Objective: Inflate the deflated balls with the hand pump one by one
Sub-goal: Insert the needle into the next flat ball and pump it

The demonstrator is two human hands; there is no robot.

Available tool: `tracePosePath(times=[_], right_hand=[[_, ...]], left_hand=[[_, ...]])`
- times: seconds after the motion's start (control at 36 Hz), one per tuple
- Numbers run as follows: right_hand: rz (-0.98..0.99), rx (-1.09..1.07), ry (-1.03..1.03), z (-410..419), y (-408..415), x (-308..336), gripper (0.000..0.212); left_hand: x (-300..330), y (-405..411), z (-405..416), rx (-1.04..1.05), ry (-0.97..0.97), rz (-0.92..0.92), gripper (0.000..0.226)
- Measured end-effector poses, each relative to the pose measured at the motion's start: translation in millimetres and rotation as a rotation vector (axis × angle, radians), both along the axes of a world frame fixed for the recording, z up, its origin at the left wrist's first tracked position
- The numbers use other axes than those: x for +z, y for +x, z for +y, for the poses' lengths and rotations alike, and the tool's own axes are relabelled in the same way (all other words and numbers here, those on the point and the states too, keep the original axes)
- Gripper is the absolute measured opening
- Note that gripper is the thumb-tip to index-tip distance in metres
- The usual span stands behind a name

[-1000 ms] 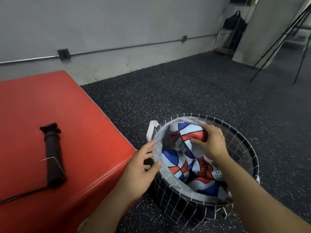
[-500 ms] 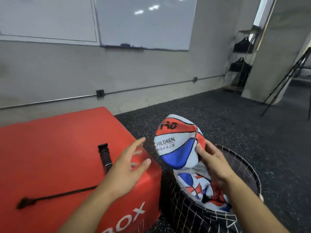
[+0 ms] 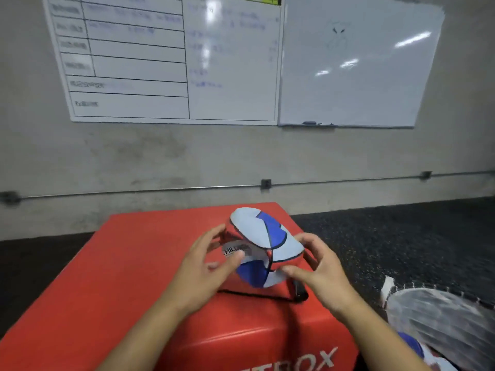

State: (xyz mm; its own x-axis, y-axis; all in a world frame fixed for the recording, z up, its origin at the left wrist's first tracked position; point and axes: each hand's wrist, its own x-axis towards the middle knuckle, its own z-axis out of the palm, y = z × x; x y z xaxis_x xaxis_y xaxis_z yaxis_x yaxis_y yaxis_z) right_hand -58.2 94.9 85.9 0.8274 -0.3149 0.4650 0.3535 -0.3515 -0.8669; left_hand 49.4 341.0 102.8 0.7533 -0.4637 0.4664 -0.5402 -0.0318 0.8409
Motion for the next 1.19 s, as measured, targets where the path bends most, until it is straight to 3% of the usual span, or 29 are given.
tracePosePath(times=[0.14, 0.28, 0.44, 0.58, 0.67, 0.81, 0.94, 1.0, 1.11, 1.19], right_hand=[[-0.082, -0.087, -0.258, 58.7, 18.7, -5.6, 0.059], [-0.331, -0.13, -0.574, 104.4, 23.3, 5.0, 0.054], [-0.509, -0.119, -0.681, 128.5, 42.4, -17.4, 0.065], [-0.45, -0.045, -0.73, 127.7, 71.1, -41.4, 0.052], [-0.368, 0.023, -0.752, 122.6, 90.7, -48.4, 0.036], [-0.158, -0.037, -0.405, 116.2, 130.7, -57.8, 0.037], [0.249, 0.134, 0.117, 115.5, 173.0, -77.2, 0.076], [0.343, 0.198, 0.238, 113.5, 182.6, -89.1, 0.085], [0.335, 0.219, 0.355, 110.2, 186.7, -94.2, 0.077], [0.253, 0.201, 0.223, 107.9, 186.8, -93.9, 0.079]], left_hand=[[1.3, -7.1, 52.0, 0.091, -0.029, 0.02, 0.08], [-1.4, -8.9, 93.2, 0.113, -0.132, 0.097, 0.089], [-12.0, 0.2, 119.4, 0.076, -0.162, 0.128, 0.098], [-34.3, 24.2, 130.2, 0.103, -0.157, 0.079, 0.092], [-49.2, 47.7, 135.3, 0.239, -0.056, -0.086, 0.084], [-69.3, 84.9, 141.8, 0.357, 0.172, -0.298, 0.089], [-85.5, 107.5, 137.1, 0.268, 0.269, -0.303, 0.086], [-90.8, 114.8, 136.7, 0.225, 0.327, -0.3, 0.085], [-97.0, 124.3, 133.4, 0.16, 0.343, -0.279, 0.078], [-96.5, 125.7, 130.7, 0.154, 0.229, -0.146, 0.075]])
